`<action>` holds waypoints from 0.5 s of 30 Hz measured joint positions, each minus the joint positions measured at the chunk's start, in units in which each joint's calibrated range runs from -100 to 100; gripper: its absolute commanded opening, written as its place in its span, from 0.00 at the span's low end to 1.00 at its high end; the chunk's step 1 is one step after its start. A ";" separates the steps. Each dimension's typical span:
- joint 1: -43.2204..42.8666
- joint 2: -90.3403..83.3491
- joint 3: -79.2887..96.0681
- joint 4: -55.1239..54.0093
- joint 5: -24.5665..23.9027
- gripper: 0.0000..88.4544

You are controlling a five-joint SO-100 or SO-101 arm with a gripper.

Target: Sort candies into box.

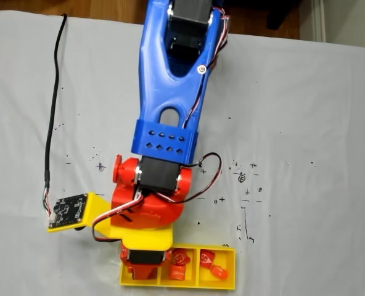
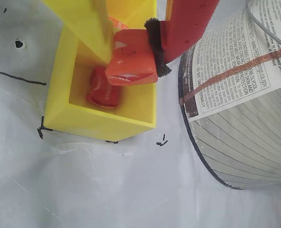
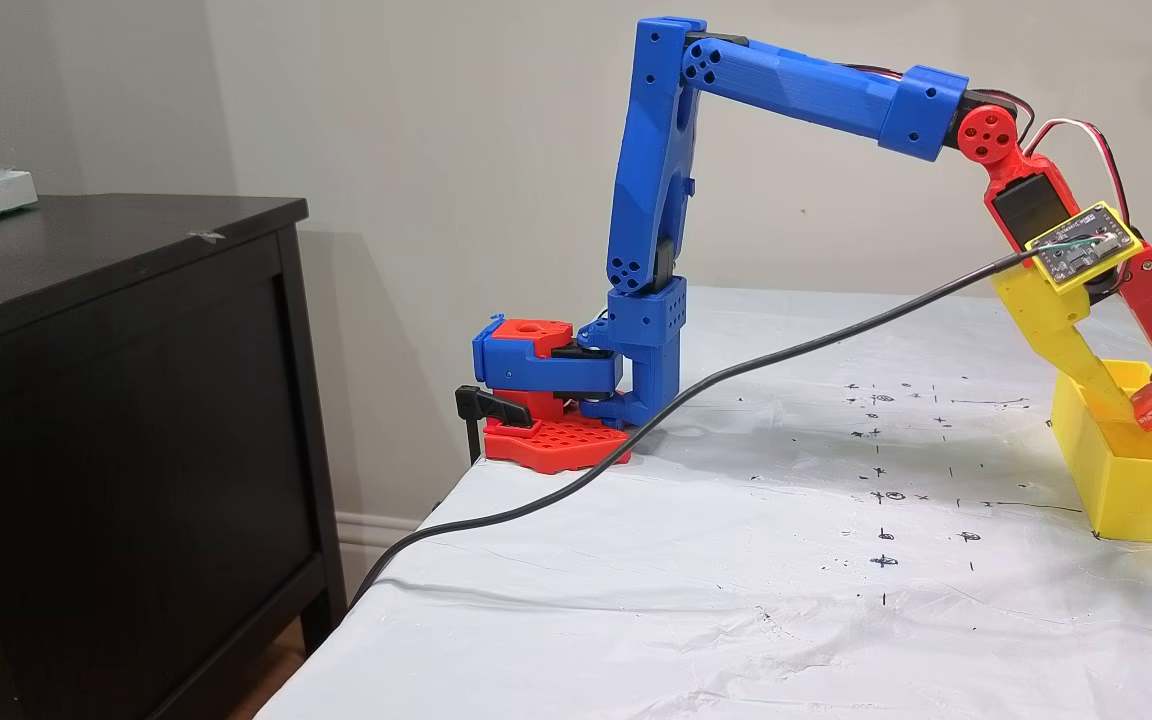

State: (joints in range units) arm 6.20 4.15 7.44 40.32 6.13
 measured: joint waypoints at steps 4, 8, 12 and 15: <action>0.00 0.25 0.00 0.00 0.00 0.08; 0.00 0.25 0.00 0.00 0.00 0.10; 0.00 0.25 0.00 0.00 0.00 0.13; 0.00 0.25 0.00 0.00 0.15 0.23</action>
State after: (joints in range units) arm 6.20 4.40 7.44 40.32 6.28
